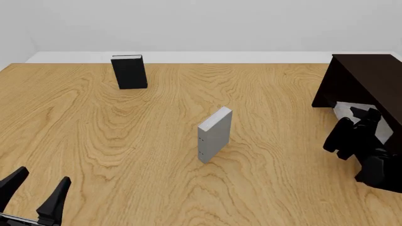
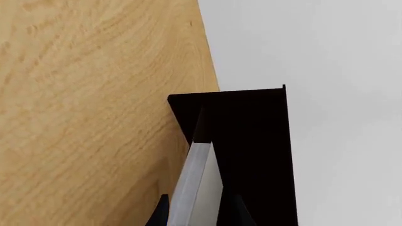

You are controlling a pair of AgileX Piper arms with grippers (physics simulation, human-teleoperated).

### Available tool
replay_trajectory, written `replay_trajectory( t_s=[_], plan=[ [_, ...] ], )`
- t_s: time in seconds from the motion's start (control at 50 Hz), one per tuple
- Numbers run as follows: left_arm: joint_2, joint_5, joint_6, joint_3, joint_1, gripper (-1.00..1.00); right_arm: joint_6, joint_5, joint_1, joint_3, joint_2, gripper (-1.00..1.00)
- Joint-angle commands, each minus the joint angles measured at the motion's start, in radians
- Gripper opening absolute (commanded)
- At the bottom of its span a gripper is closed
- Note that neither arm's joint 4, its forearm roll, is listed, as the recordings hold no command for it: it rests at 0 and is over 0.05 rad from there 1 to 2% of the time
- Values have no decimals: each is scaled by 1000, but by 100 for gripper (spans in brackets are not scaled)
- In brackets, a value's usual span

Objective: Pick up the book on the right and place it on the cabinet shelf.

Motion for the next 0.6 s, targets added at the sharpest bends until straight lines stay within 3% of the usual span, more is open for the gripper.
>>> replay_trajectory(
  t_s=[0.02, 0.6],
  plan=[
    [0, -1, 0, 0, 0, 100, 1, -12, -21, 15, -6, 100],
    [-1, -2, 1, 1, 0, 100, 1, -31, -48, 55, -18, 100]
  ],
)
